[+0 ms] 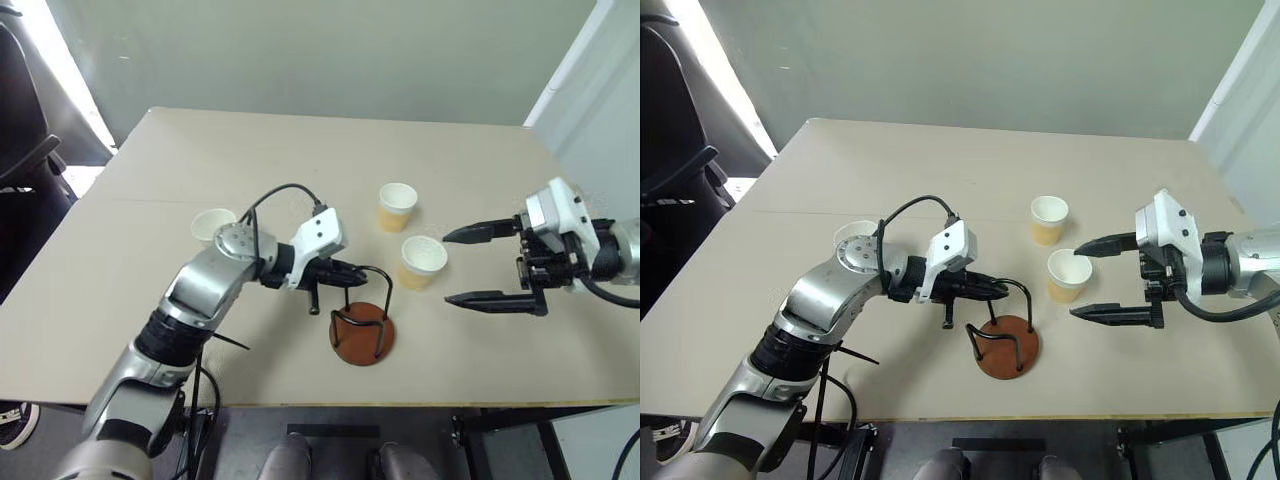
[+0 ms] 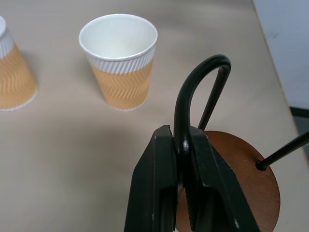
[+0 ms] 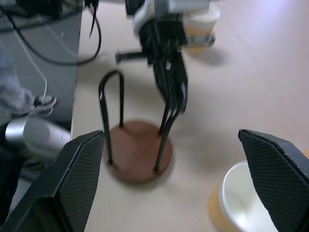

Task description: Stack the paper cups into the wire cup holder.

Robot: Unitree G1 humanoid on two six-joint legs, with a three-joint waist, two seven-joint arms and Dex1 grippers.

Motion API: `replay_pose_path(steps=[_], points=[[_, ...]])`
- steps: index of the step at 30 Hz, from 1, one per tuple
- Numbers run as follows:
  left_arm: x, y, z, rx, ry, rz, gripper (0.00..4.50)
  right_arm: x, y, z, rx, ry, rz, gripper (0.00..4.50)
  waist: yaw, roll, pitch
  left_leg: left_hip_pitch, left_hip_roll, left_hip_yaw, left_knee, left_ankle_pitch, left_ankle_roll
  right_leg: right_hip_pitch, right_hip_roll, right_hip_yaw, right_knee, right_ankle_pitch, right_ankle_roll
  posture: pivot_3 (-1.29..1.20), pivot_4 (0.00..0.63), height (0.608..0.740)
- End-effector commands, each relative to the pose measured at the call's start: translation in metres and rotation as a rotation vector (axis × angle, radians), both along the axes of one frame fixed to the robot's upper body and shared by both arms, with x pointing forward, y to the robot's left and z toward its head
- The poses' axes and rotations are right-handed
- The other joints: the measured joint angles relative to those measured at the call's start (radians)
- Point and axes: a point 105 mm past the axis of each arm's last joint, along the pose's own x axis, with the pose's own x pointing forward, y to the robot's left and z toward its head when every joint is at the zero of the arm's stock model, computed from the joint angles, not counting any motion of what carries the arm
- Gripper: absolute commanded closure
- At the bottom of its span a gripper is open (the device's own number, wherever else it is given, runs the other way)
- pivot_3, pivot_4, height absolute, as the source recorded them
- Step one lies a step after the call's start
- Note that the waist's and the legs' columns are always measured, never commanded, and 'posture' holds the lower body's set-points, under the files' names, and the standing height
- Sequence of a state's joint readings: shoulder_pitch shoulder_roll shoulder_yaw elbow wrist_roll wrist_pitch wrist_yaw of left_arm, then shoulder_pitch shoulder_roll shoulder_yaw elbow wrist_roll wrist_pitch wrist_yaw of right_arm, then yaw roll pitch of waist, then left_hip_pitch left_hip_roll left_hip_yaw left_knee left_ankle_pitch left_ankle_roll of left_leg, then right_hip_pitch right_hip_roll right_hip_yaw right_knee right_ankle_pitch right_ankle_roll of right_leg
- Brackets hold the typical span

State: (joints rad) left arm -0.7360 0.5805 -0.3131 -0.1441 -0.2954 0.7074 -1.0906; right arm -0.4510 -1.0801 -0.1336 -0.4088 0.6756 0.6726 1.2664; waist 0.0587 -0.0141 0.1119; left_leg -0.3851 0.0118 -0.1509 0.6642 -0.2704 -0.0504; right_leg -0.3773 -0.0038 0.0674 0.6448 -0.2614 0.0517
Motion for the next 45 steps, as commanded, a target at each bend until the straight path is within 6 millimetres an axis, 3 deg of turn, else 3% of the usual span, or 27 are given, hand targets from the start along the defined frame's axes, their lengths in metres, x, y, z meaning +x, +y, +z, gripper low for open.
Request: replay_pose_path(steps=[1,9,16,22,28,33,36,40,43,45], points=[[0.005,0.003,0.004,0.028,-0.054,0.007,4.47,-0.002,-0.001,0.001,-0.043,-0.031,0.012,0.0,0.0,0.0,0.0,0.0,0.0,0.0,0.0,0.0,0.0,0.0,0.0,0.0,0.0,0.0,0.0,0.0,0.15,0.74],[0.009,0.001,0.0,0.031,-0.08,0.043,4.47,0.0,0.0,-0.002,-0.062,-0.031,0.016,0.0,0.0,0.0,0.0,0.002,0.0,0.0,0.0,0.0,0.0,0.002,0.0,0.001,0.0,0.0,0.0,0.0,0.15,0.74],[0.004,0.01,-0.004,0.056,-0.048,0.06,2.14,0.005,0.0,-0.005,-0.072,-0.03,0.022,0.0,0.0,0.0,0.0,0.002,0.0,0.001,-0.001,0.0,0.0,0.001,0.0,0.001,0.0,0.0,0.0,0.0,0.15,0.74],[-0.003,0.022,0.008,0.055,-0.121,0.086,0.04,0.03,-0.007,-0.018,-0.155,-0.053,-0.015,0.0,-0.001,0.0,0.0,0.001,-0.001,0.0,-0.001,-0.001,0.001,0.001,0.0,0.001,-0.001,0.0,0.0,0.0,0.15,0.74],[-0.02,0.064,0.027,0.019,-0.18,0.172,0.04,0.067,-0.012,-0.039,-0.303,-0.083,-0.031,0.0,-0.013,0.0,0.0,0.001,0.0,0.001,-0.003,-0.001,0.002,-0.002,0.001,0.003,0.0,0.0,0.0,0.0,0.15,0.74],[-0.042,0.103,0.035,0.047,-0.202,0.237,0.04,0.086,-0.001,-0.053,-0.379,-0.105,0.029,0.0,-0.023,0.001,0.001,0.001,0.001,0.002,-0.006,-0.001,0.001,-0.005,0.001,0.005,0.0,0.0,-0.001,0.0,0.15,0.74],[-0.059,0.117,0.045,0.044,-0.201,0.242,0.04,0.09,0.004,-0.061,-0.408,-0.095,0.073,0.0,-0.019,0.001,0.001,0.001,0.0,0.002,-0.007,-0.001,0.001,-0.005,0.0,0.005,0.0,0.0,-0.002,0.0,0.15,0.74],[-0.077,0.122,0.056,0.041,-0.208,0.224,0.04,0.09,0.007,-0.071,-0.44,-0.078,0.123,0.0,-0.011,0.001,0.001,0.0,0.0,0.002,-0.008,-0.002,0.0,-0.006,0.0,0.005,0.0,-0.001,-0.004,0.0,0.15,0.74],[-0.083,0.119,0.064,0.037,-0.227,0.212,0.0,0.093,0.01,-0.078,-0.464,-0.075,0.141,0.62,-0.011,0.001,0.001,0.001,0.0,0.002,-0.009,-0.003,-0.001,-0.006,0.0,0.005,0.001,-0.001,-0.007,0.0,0.15,0.74],[-0.085,0.117,0.068,0.038,-0.232,0.208,0.0,0.096,0.012,-0.08,-0.46,-0.082,0.138,1.29,-0.012,0.001,0.001,0.001,0.001,0.003,-0.009,-0.003,-0.002,-0.007,0.0,0.005,0.002,-0.002,-0.008,0.0,0.15,0.74]])
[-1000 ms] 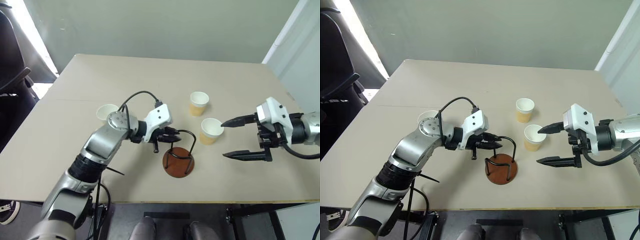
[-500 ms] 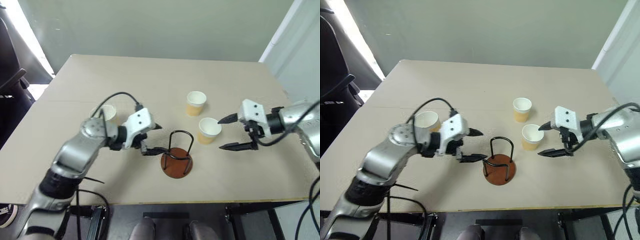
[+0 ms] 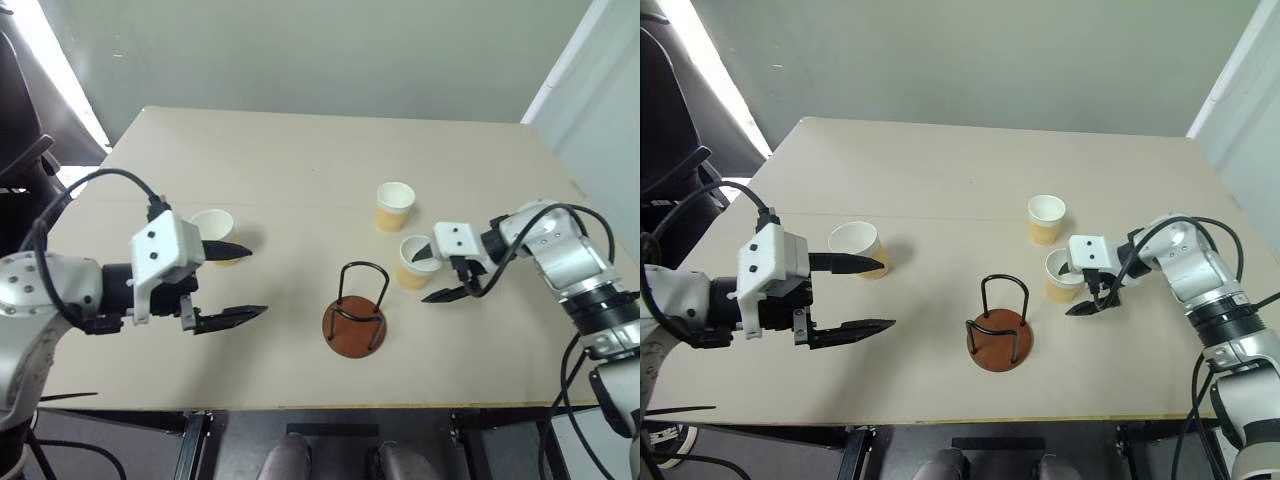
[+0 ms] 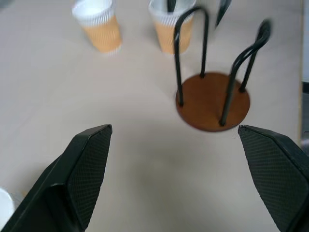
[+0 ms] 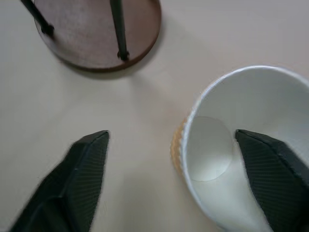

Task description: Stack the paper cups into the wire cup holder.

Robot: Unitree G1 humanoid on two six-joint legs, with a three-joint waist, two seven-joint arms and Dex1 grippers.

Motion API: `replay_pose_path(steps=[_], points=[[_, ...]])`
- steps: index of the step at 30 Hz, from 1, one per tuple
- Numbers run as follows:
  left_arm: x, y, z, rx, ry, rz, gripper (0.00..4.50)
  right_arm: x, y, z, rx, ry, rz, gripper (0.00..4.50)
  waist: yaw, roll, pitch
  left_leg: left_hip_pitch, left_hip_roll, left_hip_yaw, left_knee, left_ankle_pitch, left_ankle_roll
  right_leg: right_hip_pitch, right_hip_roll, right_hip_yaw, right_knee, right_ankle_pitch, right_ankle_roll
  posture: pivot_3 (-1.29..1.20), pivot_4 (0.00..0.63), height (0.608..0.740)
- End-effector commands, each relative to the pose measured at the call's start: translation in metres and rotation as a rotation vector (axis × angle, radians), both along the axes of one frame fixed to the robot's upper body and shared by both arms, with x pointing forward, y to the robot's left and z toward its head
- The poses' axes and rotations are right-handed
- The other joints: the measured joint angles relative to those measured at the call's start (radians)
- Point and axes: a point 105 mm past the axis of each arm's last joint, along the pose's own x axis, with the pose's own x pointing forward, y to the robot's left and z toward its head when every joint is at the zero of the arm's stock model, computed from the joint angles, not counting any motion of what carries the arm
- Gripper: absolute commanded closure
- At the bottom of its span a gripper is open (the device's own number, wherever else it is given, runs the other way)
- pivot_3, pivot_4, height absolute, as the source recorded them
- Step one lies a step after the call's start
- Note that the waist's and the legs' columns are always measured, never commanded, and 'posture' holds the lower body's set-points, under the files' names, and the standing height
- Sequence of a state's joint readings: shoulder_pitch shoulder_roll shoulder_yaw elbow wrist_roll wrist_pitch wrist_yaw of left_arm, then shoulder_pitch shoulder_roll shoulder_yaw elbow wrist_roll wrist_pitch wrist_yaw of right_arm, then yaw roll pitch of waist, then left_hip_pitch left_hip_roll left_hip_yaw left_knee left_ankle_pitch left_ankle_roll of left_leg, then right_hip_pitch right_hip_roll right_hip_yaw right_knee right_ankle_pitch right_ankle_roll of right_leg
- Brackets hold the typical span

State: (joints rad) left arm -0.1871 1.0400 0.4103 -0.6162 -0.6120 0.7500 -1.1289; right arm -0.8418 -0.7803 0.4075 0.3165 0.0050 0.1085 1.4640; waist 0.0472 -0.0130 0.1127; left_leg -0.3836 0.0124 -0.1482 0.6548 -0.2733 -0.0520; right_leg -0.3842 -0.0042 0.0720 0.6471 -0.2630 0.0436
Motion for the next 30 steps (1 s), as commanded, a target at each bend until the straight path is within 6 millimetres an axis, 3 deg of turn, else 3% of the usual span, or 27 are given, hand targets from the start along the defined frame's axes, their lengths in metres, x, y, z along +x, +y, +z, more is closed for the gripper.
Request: replay_pose_path(steps=[1,4,8,14,17,19,20,24,30], points=[[-0.008,-0.005,0.012,0.015,-0.043,-0.018,0.0,0.007,0.002,0.008,-0.008,-0.054,0.01,1.64,0.0,0.0,0.0,0.0,0.0,0.0,0.0,0.0,0.0,-0.001,0.0,0.0,0.0,0.0,-0.001,0.0,0.15,0.74],[-0.011,-0.005,0.014,0.027,-0.047,-0.025,0.0,0.01,0.003,0.011,-0.005,-0.079,0.01,2.82,0.0,0.0,0.0,0.0,0.0,0.0,-0.001,-0.001,-0.002,-0.002,0.0,0.0,0.002,-0.001,-0.003,0.0,0.15,0.74],[-0.01,0.003,0.009,0.036,-0.028,-0.006,0.0,0.002,-0.003,0.037,0.043,-0.08,0.029,4.3,0.0,0.0,0.0,0.0,0.001,0.001,-0.006,0.0,-0.003,-0.003,0.0,0.0,0.002,-0.002,-0.003,0.0,0.15,0.74],[-0.001,0.016,0.003,0.052,-0.017,0.038,0.0,-0.026,-0.006,0.108,0.18,-0.111,0.075,4.45,0.0,0.001,0.001,-0.004,0.001,0.001,-0.009,0.001,-0.005,-0.006,0.001,-0.001,0.001,-0.002,-0.004,0.0,0.15,0.74],[0.001,0.018,0.002,0.052,-0.015,0.031,0.0,-0.046,0.007,0.15,0.326,-0.112,0.146,4.45,-0.001,0.001,0.001,-0.004,0.002,0.0,-0.011,0.001,-0.006,-0.006,0.001,-0.001,0.0,-0.003,-0.005,0.0,0.15,0.74],[0.002,0.015,0.001,0.046,-0.018,0.008,0.0,-0.063,0.028,0.171,0.457,-0.058,0.226,4.45,-0.005,0.001,0.001,-0.003,0.002,0.0,-0.011,0.002,-0.006,-0.006,0.002,-0.001,-0.001,-0.003,-0.006,0.0,0.15,0.74],[0.002,0.014,0.002,0.042,-0.021,-0.003,0.0,-0.071,0.038,0.173,0.486,-0.023,0.26,4.45,-0.008,0.001,0.001,-0.002,0.002,0.001,-0.011,0.002,-0.007,-0.006,0.002,0.0,-0.001,-0.004,-0.007,0.0,0.15,0.74],[0.002,0.011,0.014,0.0,-0.058,-0.042,0.0,-0.095,0.066,0.144,0.442,0.077,0.357,4.45,-0.012,0.0,0.0,0.001,0.004,-0.001,-0.01,0.002,-0.009,-0.004,0.009,0.0,0.0,-0.005,-0.009,0.0,0.15,0.74],[-0.01,0.018,0.034,-0.068,-0.089,-0.061,0.0,-0.089,0.076,0.114,0.366,0.078,0.319,4.45,-0.013,0.001,0.001,0.0,0.009,-0.002,-0.009,0.002,-0.009,-0.004,0.012,0.0,0.001,-0.005,-0.009,0.0,0.15,0.74]])
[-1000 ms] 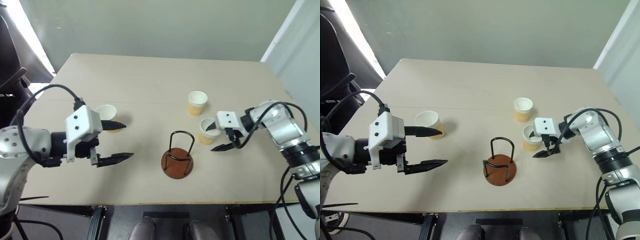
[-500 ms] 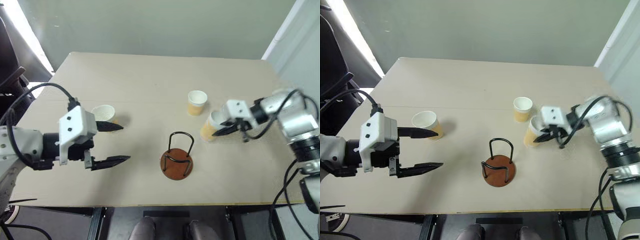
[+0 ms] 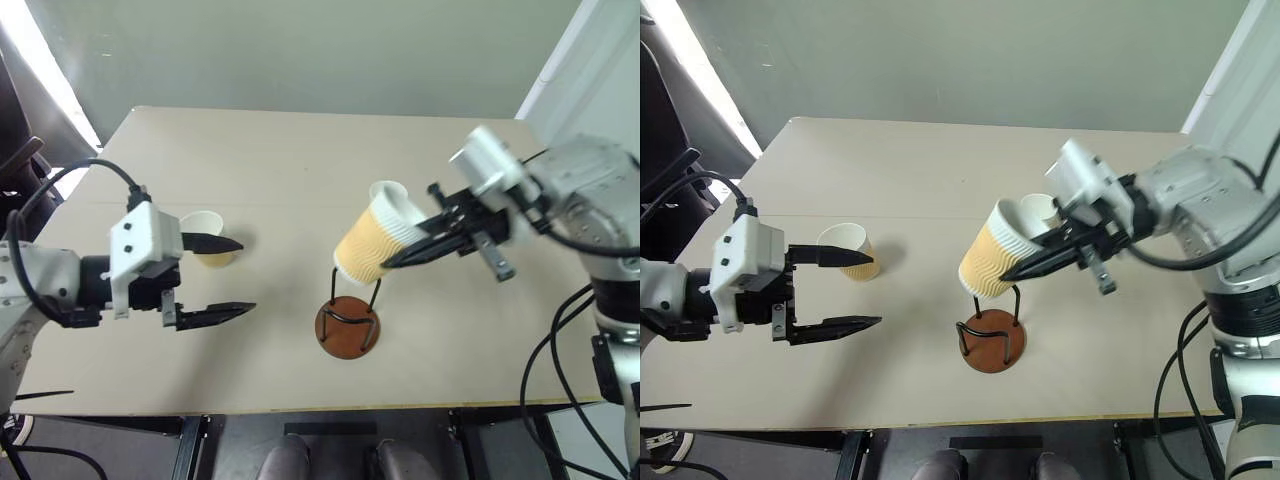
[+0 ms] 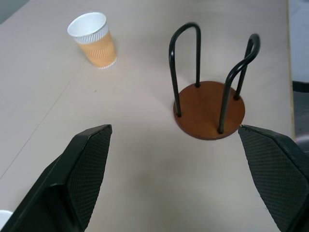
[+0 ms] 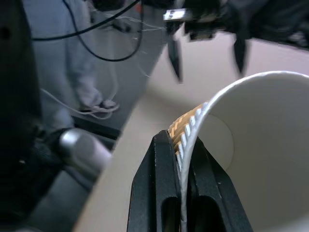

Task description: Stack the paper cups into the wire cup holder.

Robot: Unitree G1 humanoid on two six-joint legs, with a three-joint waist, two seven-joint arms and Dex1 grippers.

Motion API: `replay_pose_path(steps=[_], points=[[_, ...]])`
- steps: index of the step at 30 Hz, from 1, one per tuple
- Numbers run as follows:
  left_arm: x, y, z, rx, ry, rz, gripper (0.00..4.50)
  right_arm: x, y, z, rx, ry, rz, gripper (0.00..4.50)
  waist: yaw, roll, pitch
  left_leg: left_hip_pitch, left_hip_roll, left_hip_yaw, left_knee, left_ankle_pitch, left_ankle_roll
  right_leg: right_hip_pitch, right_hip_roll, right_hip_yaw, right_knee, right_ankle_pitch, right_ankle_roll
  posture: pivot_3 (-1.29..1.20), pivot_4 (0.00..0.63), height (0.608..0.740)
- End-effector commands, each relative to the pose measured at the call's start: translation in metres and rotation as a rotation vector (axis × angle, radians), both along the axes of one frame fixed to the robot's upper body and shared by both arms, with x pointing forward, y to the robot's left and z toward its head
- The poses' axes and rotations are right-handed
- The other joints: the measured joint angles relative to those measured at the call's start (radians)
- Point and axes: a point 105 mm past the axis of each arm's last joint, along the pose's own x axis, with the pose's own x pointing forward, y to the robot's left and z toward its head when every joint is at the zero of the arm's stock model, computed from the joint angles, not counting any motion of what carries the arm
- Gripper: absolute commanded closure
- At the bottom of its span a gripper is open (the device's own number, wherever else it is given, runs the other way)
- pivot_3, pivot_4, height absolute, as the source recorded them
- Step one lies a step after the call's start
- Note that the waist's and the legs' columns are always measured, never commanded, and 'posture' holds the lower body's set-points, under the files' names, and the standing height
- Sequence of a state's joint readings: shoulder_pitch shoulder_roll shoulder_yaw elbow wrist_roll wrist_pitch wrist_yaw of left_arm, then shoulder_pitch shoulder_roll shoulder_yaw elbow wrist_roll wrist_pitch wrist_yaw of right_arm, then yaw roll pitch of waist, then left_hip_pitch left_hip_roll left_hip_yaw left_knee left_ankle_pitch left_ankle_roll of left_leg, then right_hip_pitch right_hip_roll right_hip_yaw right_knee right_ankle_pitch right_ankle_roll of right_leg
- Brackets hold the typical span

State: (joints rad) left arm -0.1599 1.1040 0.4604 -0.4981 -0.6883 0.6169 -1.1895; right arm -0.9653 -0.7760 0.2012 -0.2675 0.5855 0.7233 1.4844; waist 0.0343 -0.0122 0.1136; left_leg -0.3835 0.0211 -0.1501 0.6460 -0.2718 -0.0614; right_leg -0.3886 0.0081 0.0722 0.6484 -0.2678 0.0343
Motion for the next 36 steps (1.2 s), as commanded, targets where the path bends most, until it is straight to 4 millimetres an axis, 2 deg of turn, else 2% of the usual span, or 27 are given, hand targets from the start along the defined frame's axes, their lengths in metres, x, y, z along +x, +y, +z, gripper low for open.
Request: replay_pose_path(steps=[1,8,17,20,24,27,29,30,32,33,36], points=[[-0.012,0.004,0.022,-0.048,-0.059,-0.021,0.0,0.004,-0.001,-0.011,-0.058,-0.068,-0.022,4.45,-0.001,0.0,0.0,0.0,0.001,0.0,0.0,-0.001,-0.001,0.0,0.001,0.0,0.0,0.0,0.0,0.0,0.15,0.74],[-0.028,0.017,0.016,-0.069,0.0,0.009,0.0,0.009,-0.003,-0.033,-0.13,-0.082,-0.009,4.45,-0.009,0.0,0.0,0.001,0.009,0.002,0.0,-0.002,-0.002,0.0,0.008,0.002,0.0,0.001,-0.002,0.0,0.15,0.74],[-0.029,0.022,0.008,-0.05,0.011,0.05,0.0,0.012,0.004,-0.043,-0.164,-0.122,0.023,4.45,-0.012,0.0,0.0,0.002,0.01,0.003,0.001,-0.003,-0.002,0.0,0.01,0.005,0.001,0.001,-0.003,0.0,0.15,0.74],[-0.029,0.021,0.007,-0.049,0.01,0.055,0.0,0.014,0.004,-0.044,-0.178,-0.134,0.022,3.88,-0.012,0.0,0.0,0.002,0.01,0.003,0.001,-0.003,-0.002,-0.001,0.01,0.005,0.001,0.001,-0.003,0.0,0.15,0.74],[-0.03,0.023,0.007,-0.048,0.008,0.064,0.0,0.025,0.001,-0.032,-0.17,-0.183,-0.012,2.62,-0.013,0.0,0.0,0.002,0.01,0.003,0.001,-0.003,-0.002,-0.001,0.01,0.005,0.001,0.001,-0.003,0.0,0.15,0.74],[-0.03,0.024,0.005,-0.041,0.007,0.079,0.0,0.042,-0.007,-0.009,-0.137,-0.229,-0.063,1.52,-0.016,0.0,0.0,0.002,0.01,0.003,0.001,-0.003,-0.002,-0.002,0.01,0.006,0.003,0.001,-0.003,0.0,0.15,0.74],[-0.031,0.024,0.004,-0.045,0.004,0.082,0.0,0.066,-0.014,0.003,-0.119,-0.275,-0.149,0.88,-0.016,0.0,0.0,0.002,0.01,0.003,0.001,-0.003,-0.002,-0.003,0.01,0.006,0.003,0.0,-0.004,0.0,0.15,0.74],[-0.031,0.024,0.004,-0.046,0.002,0.083,0.0,0.076,-0.017,0.006,-0.116,-0.294,-0.186,0.88,-0.017,0.0,0.0,0.002,0.01,0.003,0.001,-0.003,-0.002,-0.003,0.01,0.006,0.003,0.0,-0.004,0.0,0.15,0.74],[-0.032,0.023,0.003,-0.051,-0.001,0.086,0.0,0.119,-0.028,0.008,-0.139,-0.366,-0.357,0.88,-0.018,0.0,0.0,0.002,0.011,0.003,0.001,-0.004,-0.001,-0.004,0.009,0.006,0.005,0.0,-0.005,0.0,0.15,0.74],[-0.032,0.023,0.003,-0.052,-0.002,0.087,0.0,0.134,-0.032,0.007,-0.157,-0.394,-0.408,0.88,-0.018,0.0,0.0,0.001,0.011,0.003,0.001,-0.004,-0.001,-0.005,0.009,0.006,0.005,0.0,-0.005,0.0,0.15,0.74],[-0.03,0.023,0.002,-0.053,-0.004,0.091,0.0,0.164,-0.037,-0.004,-0.209,-0.42,-0.503,0.88,-0.018,0.0,0.0,0.001,0.011,0.003,0.001,-0.01,0.01,-0.009,0.008,0.005,0.011,-0.001,-0.007,0.0,0.15,0.74]])
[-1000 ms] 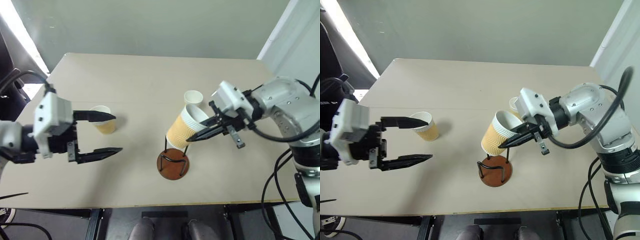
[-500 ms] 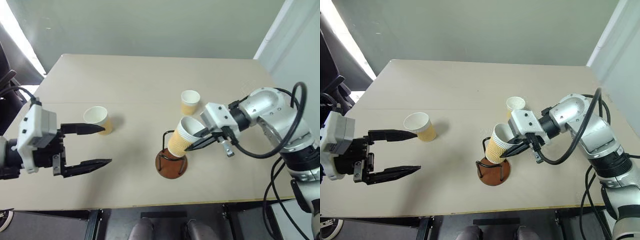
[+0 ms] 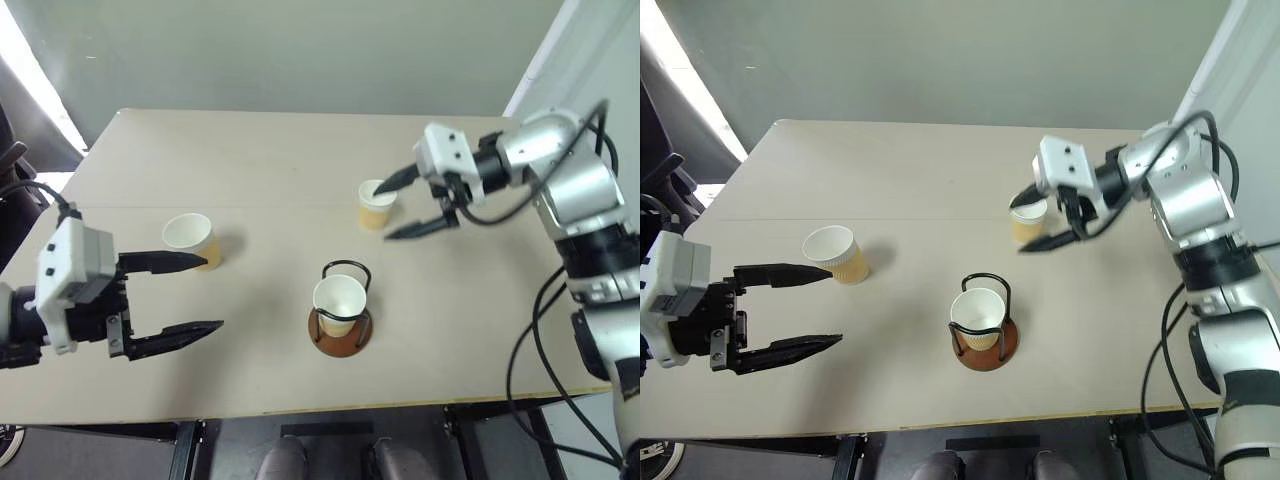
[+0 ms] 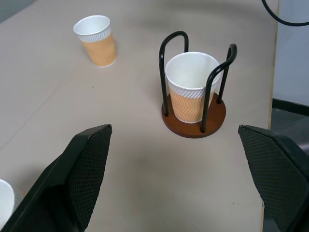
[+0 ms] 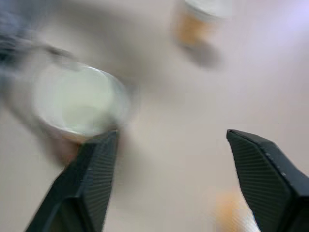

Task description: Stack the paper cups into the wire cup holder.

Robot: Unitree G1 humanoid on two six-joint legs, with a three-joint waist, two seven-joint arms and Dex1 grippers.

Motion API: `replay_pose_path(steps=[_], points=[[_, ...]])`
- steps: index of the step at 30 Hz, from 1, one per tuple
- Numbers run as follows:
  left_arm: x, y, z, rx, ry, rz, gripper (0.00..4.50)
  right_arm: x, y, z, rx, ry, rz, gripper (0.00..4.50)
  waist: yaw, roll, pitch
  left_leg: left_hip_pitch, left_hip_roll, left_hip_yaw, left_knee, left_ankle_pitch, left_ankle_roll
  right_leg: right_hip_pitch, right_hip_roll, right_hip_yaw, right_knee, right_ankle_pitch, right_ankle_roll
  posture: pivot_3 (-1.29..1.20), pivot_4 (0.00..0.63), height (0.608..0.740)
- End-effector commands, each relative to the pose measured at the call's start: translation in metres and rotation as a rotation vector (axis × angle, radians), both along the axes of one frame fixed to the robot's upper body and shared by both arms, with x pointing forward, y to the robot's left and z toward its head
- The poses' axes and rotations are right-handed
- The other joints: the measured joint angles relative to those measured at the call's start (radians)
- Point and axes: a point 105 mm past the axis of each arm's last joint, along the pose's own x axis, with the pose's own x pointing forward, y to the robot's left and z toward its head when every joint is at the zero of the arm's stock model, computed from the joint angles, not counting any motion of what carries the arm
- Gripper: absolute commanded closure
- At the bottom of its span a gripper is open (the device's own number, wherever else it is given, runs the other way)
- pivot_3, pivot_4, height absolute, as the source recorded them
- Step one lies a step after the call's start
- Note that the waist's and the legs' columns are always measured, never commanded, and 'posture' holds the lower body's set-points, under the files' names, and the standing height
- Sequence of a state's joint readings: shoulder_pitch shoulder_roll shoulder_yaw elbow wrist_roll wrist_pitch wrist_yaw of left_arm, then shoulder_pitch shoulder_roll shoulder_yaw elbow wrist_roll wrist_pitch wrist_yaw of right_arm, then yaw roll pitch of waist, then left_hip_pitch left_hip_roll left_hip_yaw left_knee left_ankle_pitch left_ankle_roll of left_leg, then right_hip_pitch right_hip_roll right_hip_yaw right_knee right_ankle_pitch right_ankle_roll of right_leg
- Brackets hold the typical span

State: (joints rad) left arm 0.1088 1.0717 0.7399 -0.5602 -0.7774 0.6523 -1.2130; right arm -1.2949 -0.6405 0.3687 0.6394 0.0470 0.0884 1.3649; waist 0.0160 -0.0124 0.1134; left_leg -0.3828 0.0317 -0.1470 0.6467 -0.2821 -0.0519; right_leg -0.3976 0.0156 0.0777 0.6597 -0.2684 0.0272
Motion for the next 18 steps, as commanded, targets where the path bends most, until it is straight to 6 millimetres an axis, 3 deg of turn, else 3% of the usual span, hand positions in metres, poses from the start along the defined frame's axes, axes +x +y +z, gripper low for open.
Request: replay_pose_path(steps=[1,4,8,18], points=[[-0.001,-0.002,0.008,0.011,-0.061,0.003,0.0,0.031,-0.004,-0.02,-0.087,-0.047,-0.11,0.88,0.001,0.0,0.0,0.0,0.0,0.0,0.0,-0.001,-0.001,-0.001,0.0,0.0,0.002,-0.001,-0.001,0.0,0.15,0.74],[-0.002,-0.002,0.01,0.004,-0.074,0.014,0.0,0.043,-0.002,-0.04,-0.176,-0.072,-0.144,0.88,0.001,0.001,0.0,0.0,0.001,0.0,-0.002,0.001,-0.006,-0.002,0.001,0.0,0.003,-0.001,-0.002,0.0,0.15,0.74],[0.006,0.004,0.009,0.009,-0.1,0.093,0.0,0.046,0.004,-0.046,-0.194,-0.078,-0.138,0.88,0.005,0.002,0.001,-0.005,0.001,0.001,-0.002,0.005,-0.016,-0.005,0.001,0.0,0.003,-0.001,-0.002,0.0,0.15,0.74],[0.005,-0.009,0.003,-0.002,-0.096,0.1,0.0,0.051,0.017,-0.054,-0.228,-0.107,-0.15,0.88,0.005,0.001,0.001,-0.005,0.002,0.001,-0.001,0.004,-0.019,-0.005,0.001,0.0,0.003,-0.001,-0.002,0.0,0.15,0.74]])
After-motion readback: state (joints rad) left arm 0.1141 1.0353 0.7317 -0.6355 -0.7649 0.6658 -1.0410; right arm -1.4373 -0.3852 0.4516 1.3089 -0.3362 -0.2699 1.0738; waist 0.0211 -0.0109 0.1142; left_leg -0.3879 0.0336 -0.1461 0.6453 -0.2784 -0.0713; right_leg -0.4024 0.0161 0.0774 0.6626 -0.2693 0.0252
